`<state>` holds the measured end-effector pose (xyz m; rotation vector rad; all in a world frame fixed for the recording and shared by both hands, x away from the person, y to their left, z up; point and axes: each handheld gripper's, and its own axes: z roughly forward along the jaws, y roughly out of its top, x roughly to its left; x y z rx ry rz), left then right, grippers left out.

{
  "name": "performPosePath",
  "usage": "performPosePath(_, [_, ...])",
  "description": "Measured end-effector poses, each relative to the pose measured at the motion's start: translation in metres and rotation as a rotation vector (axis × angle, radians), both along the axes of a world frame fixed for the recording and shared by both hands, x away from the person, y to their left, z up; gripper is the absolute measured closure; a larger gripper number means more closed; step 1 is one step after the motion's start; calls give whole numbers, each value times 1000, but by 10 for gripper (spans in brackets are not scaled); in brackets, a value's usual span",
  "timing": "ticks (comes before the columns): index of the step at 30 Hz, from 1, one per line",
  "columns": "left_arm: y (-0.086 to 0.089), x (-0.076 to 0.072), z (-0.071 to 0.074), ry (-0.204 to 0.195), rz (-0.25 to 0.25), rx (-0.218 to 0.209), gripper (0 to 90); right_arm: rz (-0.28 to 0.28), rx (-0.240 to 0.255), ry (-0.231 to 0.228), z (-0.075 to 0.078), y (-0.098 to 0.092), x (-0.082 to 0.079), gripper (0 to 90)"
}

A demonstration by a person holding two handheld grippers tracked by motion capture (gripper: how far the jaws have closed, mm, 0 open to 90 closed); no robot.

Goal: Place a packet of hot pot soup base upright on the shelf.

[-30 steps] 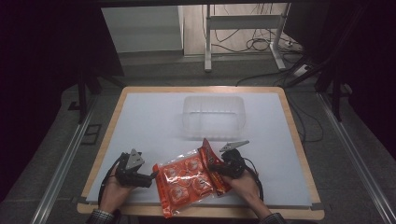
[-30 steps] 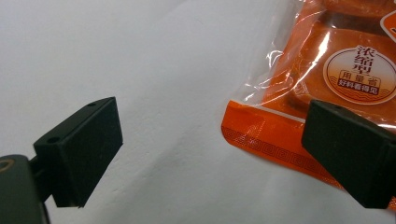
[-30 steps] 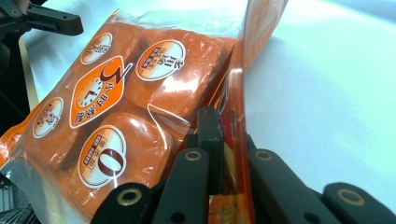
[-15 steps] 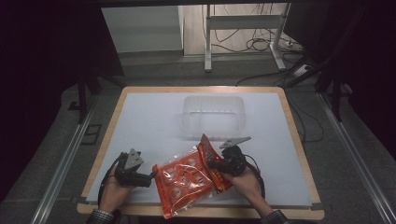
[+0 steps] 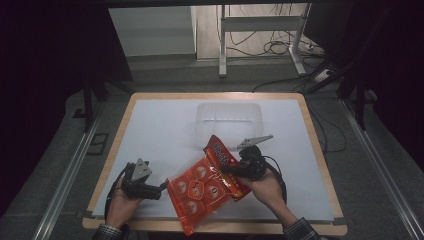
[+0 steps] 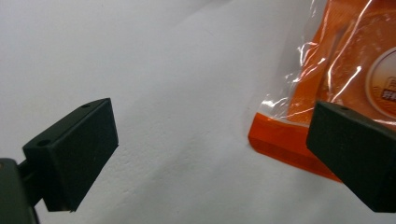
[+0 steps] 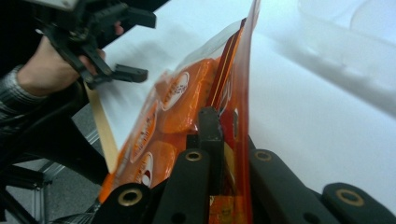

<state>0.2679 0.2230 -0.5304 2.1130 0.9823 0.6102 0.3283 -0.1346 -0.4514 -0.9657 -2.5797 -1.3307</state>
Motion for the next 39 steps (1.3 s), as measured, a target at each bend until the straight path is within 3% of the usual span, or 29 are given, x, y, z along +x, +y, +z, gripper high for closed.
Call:
performPosePath(9, [0, 0, 0, -2, 1, 16, 18, 43, -10, -35, 33, 1, 1, 897])
performPosePath(15, [-1, 0, 0, -7, 4, 5, 17, 62, -13, -49, 57, 1, 1, 897])
performPosePath(21, [-1, 0, 0, -7, 1, 9, 17, 82, -47, -102, 80, 0, -1, 897])
performPosePath(33, [-2, 0, 0, -3, -1, 12, 17, 58, -76, -163, 112, -14, 4, 897])
performPosePath(39, [-2, 0, 0, 6, -4, 15, 18, 33, -106, -183, 120, -25, 12, 897])
